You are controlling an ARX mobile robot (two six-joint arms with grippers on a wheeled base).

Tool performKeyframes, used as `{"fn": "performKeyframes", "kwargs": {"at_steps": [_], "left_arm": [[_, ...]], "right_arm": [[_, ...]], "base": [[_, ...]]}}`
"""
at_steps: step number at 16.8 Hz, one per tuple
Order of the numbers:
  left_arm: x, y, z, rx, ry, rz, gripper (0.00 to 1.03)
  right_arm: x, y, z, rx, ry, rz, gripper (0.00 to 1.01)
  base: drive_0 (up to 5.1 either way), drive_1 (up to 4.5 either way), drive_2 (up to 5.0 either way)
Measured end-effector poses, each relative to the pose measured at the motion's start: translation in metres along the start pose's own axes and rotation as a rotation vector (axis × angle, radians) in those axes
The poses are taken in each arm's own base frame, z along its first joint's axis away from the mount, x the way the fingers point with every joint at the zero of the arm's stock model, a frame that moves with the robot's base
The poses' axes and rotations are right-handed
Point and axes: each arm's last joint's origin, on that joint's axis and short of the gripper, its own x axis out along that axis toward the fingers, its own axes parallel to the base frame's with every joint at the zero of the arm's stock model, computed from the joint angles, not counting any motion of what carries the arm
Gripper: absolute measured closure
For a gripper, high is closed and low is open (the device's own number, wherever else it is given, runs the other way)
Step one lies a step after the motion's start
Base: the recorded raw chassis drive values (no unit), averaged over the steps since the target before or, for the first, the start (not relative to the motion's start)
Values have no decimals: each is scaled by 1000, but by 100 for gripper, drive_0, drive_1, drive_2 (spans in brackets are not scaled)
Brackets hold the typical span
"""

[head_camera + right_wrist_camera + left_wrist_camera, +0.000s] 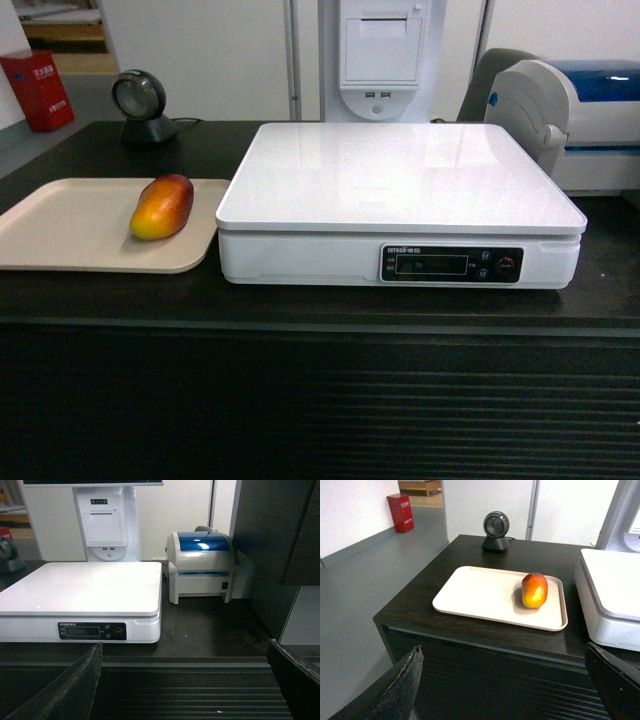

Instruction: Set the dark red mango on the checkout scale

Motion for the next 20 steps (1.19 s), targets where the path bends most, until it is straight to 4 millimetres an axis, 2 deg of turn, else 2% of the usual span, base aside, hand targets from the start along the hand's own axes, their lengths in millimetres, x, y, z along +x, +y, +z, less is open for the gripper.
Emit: {"fn": "performKeyframes", "kwargs": {"at_steps": [4,6,13,16,20], "left_arm": [[18,-4,9,11,-1,-70,5],[32,-8,18,33,-8,-104,5],[82,-21,30,47,19,-200,5],[115,-32,38,68,23,-234,5],[150,-48,31,105,78,-273,5]], "right_arm": [[0,0,0,0,0,0,3],[0,0,0,0,0,0,3],[0,0,0,0,0,0,3],[0,0,0,0,0,0,3],[0,0,0,0,0,0,3]], "base": [[0,0,0],[0,0,0],[0,0,0],[0,0,0],[0,0,0]]}}
